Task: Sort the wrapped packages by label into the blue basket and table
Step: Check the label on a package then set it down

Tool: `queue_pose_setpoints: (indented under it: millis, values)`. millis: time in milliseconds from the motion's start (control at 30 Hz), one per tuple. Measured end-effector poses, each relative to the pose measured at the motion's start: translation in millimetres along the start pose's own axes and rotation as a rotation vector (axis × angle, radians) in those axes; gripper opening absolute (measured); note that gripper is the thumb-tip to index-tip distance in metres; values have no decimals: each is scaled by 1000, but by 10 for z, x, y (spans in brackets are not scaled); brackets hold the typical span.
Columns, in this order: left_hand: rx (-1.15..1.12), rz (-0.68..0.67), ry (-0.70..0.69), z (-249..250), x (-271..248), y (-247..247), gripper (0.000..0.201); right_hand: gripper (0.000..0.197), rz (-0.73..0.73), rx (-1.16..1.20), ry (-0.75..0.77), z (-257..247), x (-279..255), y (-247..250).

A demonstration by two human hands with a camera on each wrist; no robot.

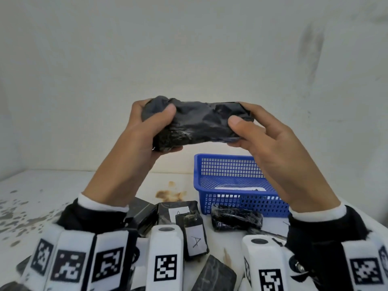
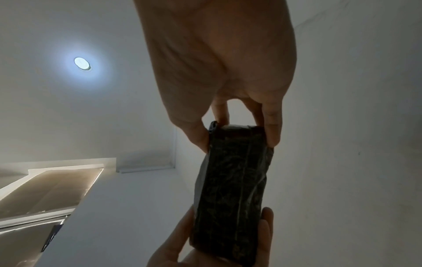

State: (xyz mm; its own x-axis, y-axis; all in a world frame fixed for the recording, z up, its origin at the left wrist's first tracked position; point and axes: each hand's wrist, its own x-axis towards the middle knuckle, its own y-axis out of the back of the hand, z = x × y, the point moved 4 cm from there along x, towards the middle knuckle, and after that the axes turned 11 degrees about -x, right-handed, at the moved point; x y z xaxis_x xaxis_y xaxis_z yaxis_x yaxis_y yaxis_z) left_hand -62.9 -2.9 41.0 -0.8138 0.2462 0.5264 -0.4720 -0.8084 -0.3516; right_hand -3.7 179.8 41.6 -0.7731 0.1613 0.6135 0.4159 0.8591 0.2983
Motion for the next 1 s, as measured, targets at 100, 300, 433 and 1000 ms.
queue_pose_setpoints:
  millis: [100, 300, 433, 1000]
  values:
    - [79, -11, 23, -12, -7, -12, 24, 21, 14, -18, -7, 22, 10, 11]
    - [224, -8, 38, -18, -20, 3, 38, 24, 53, -94, 4, -17, -13, 43]
    - [264, -33, 32, -32, -38, -33, 39, 23, 77, -123, 25, -27, -18, 35]
    - [441, -67, -40, -68, -24, -19, 60, 43, 32, -150, 73, -95, -76, -41]
